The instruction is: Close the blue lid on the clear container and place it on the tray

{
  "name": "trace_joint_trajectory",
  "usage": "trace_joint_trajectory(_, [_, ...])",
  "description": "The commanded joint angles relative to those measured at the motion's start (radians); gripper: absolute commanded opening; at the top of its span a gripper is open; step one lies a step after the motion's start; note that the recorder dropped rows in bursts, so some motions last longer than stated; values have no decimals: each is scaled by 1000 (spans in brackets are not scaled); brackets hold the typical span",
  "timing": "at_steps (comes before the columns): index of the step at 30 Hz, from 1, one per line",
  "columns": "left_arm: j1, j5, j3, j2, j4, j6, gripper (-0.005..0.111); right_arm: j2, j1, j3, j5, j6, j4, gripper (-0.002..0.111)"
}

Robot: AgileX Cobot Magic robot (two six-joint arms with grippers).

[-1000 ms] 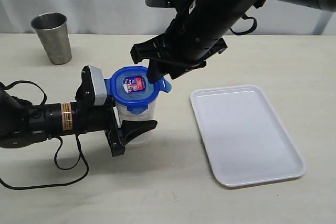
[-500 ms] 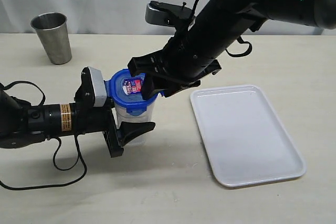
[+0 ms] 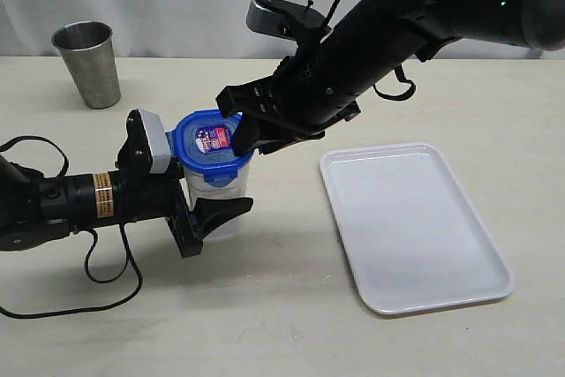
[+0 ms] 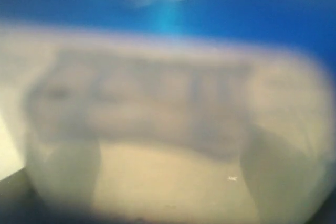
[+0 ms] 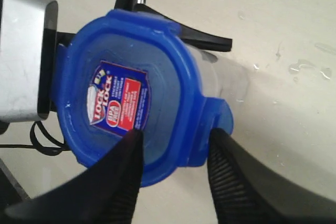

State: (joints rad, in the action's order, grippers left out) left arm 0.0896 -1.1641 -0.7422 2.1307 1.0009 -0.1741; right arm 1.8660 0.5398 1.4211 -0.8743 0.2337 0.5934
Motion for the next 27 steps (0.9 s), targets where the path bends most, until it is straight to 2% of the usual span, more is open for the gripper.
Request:
trace_joint_trajectory(1, [25,-57,-5,-8,33,1,0,105,33,-19,-17,185,263,42])
trace_joint_trajectory(8, [25,-57,-5,-8,35,1,0,109,33,-19,-26,223,257,35])
trace_joint_trajectory(10, [25,-57,-5,-8,35,1,0,95,31,-19,-23,209,182,35])
trace_joint_trajectory(16, [25,-57,-5,-8,35,1,0,62,31,-19,24,7,-108,35])
trace_joint_trajectory(22, [25,-57,-5,-8,35,12,0,50,21,-19,18,-48,-217,35])
trace_joint_trajectory(27, [25,-57,-5,-12,37,16,0,28,-8,-19,18,-48,-231,35])
